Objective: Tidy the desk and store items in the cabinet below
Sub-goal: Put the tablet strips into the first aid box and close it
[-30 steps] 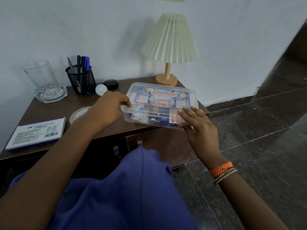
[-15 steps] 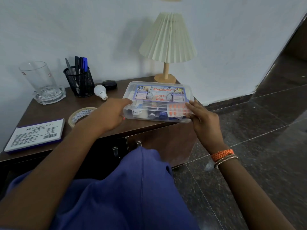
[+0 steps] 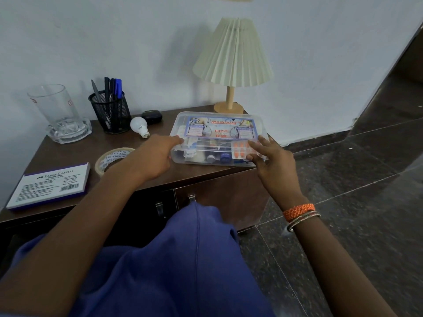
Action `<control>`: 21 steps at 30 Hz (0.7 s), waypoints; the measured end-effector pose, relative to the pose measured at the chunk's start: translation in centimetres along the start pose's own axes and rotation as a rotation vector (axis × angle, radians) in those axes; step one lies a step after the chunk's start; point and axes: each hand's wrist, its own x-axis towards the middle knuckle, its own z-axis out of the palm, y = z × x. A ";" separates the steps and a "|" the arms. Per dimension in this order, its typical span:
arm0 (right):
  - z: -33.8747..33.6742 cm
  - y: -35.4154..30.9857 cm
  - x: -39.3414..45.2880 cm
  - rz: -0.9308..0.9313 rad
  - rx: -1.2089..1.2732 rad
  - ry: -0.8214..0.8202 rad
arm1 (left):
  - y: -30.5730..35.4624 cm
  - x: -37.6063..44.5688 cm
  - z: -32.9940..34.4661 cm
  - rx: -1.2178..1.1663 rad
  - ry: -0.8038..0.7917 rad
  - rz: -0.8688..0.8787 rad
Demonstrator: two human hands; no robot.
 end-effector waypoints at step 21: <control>6.1 -10.3 4.9 -0.233 -0.263 -0.380 | -1.7 0.3 -1.7 -0.075 -0.076 -0.086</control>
